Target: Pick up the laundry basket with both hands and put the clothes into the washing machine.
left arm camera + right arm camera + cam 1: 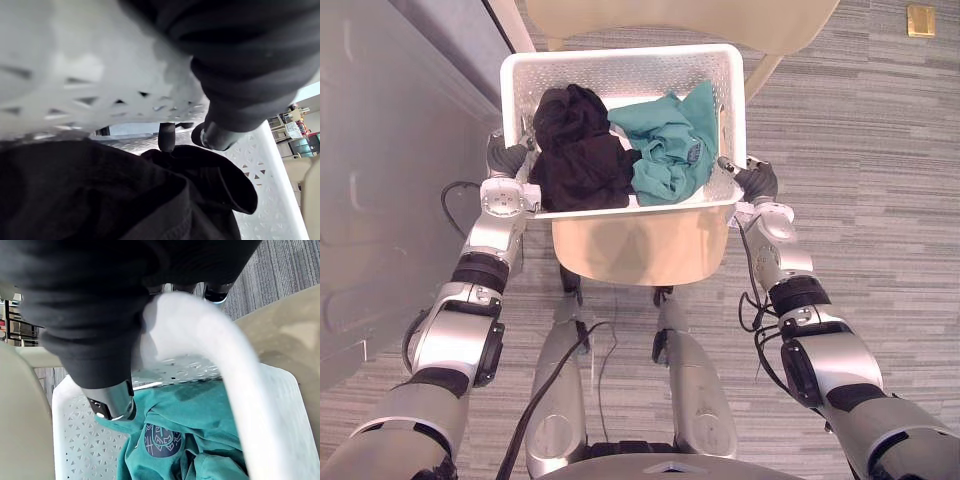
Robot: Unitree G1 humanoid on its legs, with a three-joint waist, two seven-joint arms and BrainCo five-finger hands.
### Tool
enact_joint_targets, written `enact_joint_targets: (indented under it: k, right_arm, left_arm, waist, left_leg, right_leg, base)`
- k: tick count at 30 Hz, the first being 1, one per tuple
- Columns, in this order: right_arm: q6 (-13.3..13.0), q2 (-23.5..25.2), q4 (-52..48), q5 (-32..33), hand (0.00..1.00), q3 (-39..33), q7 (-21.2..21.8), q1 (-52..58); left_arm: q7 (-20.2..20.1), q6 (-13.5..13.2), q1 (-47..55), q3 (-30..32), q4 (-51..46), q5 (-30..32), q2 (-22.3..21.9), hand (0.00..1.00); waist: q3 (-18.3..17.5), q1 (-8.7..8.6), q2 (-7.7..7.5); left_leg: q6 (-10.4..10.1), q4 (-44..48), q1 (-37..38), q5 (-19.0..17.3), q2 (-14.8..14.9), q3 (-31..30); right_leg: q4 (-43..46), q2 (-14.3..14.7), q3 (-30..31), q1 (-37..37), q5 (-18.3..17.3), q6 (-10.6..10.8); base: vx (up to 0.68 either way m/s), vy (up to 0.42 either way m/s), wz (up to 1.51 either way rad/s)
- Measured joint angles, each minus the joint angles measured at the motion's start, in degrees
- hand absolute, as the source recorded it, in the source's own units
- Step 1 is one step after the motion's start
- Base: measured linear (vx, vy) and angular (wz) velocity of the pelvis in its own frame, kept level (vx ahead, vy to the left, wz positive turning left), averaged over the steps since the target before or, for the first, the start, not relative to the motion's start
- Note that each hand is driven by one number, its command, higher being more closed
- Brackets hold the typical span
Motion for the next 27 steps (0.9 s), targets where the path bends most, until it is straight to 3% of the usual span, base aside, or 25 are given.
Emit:
enact_joint_targets:
  k: [9,13,18,22,27]
  right_arm:
    - [0.0,0.4,0.4,-0.3,0.0,0.7,0.3,5.1]
    - [0.3,0.5,0.4,-0.4,0.0,2.1,1.5,9.6]
    - [3.1,1.8,0.6,-2.0,0.0,2.4,2.3,15.0]
    - [4.1,2.3,2.1,-2.7,0.0,2.3,3.6,15.7]
    - [5.0,2.3,3.8,-4.9,0.0,1.7,4.4,15.2]
  left_arm:
    - [0.3,-0.9,-0.5,-2.3,-0.4,0.1,-0.5,0.0]
    - [-0.2,-2.2,-0.4,-4.6,-0.6,0.2,-0.5,0.0]
    - [-3.0,-3.1,1.6,-7.5,-2.7,2.4,-0.6,0.0]
    - [-3.6,-3.1,4.0,-7.0,-2.5,2.5,-0.7,0.0]
    - [-5.1,-3.4,6.8,-3.3,5.2,2.4,-2.4,0.0]
  waist:
    - [0.0,-0.74,-0.12]
    - [-0.6,-1.33,-1.17]
    - [-1.7,-2.56,-2.99]
    - [-1.8,-3.44,-3.04]
    - [-2.4,-3.69,-2.97]
  left_leg:
    - [-0.1,0.0,2.4,-0.1,-0.1,0.0]
    - [-0.1,0.0,3.6,-0.2,-0.2,-0.1]
    - [0.0,0.0,5.5,-0.5,-0.5,0.0]
    - [0.0,-0.3,7.1,-0.7,-0.5,0.3]
    - [-0.1,-1.5,9.1,-0.5,-0.4,0.4]
  right_leg:
    - [0.0,-0.1,-0.1,2.5,-0.2,0.2]
    - [0.0,-0.2,-0.2,3.8,-0.6,0.3]
    - [0.4,-0.5,-0.1,5.3,-1.1,0.5]
    - [0.7,-0.5,0.1,6.4,-1.6,0.7]
    - [0.6,-0.4,0.1,7.8,-1.6,0.6]
  base:
    - [-0.02,-0.012,0.0]
    - [-0.04,-0.021,0.02]
    - [-0.01,-0.004,0.0]
    - [-0.02,-0.021,-0.04]
    - [-0.02,-0.025,-0.01]
